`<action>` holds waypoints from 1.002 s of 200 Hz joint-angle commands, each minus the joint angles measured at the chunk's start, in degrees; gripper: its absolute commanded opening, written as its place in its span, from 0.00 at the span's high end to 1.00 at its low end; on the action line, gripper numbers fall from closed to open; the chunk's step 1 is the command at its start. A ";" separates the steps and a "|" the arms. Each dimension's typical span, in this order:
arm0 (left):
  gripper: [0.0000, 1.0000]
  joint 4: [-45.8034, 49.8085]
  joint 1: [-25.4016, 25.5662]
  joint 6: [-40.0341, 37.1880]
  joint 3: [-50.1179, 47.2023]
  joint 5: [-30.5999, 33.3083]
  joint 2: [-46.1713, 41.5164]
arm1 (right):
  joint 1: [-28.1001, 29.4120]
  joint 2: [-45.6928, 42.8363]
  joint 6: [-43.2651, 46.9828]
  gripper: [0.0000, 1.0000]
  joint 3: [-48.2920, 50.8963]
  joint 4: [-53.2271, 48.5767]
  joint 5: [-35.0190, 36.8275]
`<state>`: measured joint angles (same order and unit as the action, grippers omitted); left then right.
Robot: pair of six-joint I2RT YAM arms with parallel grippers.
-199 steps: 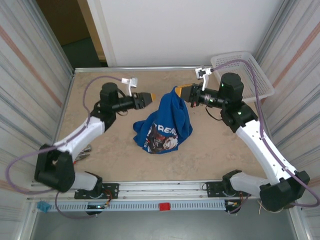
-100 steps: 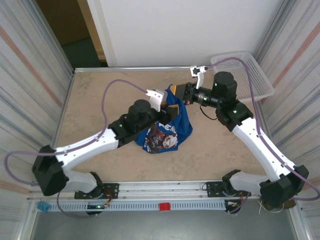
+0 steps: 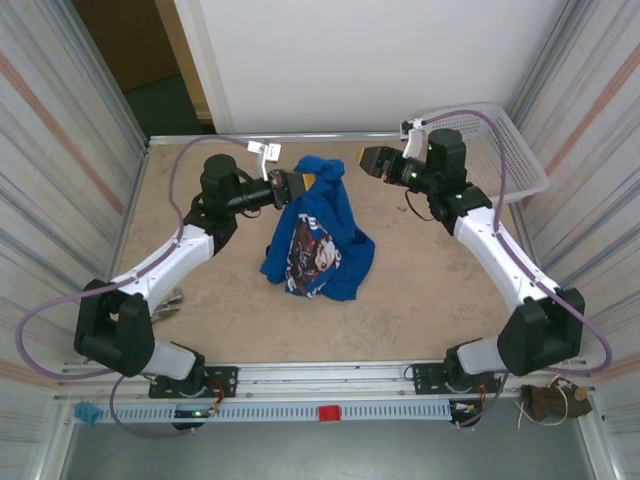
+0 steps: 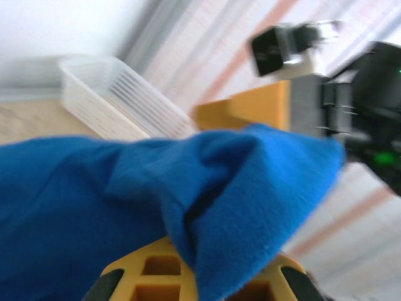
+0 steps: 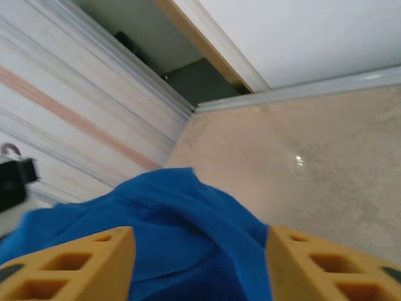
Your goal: Fold the inside-out t-shirt
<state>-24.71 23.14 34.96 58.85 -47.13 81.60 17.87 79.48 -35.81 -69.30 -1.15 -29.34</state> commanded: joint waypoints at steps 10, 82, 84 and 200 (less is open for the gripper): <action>1.00 -0.57 -0.33 2.37 3.45 -17.55 -1.17 | 1.31 -7.46 0.94 0.34 5.72 3.28 -3.73; 1.00 -2.93 -0.39 7.06 5.91 -21.95 -0.96 | 6.18 -11.53 6.38 0.28 13.13 7.30 -5.46; 1.00 -2.92 -0.38 7.10 5.94 -22.01 -1.00 | 6.23 -11.36 6.37 0.28 12.96 7.41 -5.53; 1.00 -1.16 -6.65 8.53 2.24 -14.09 -1.11 | 1.20 -13.59 8.04 1.00 2.47 -1.01 -15.96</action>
<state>-24.29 19.81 42.30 62.35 -65.49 81.38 21.34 72.55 -29.06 -66.65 1.13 -40.45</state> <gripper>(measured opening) 0.050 0.044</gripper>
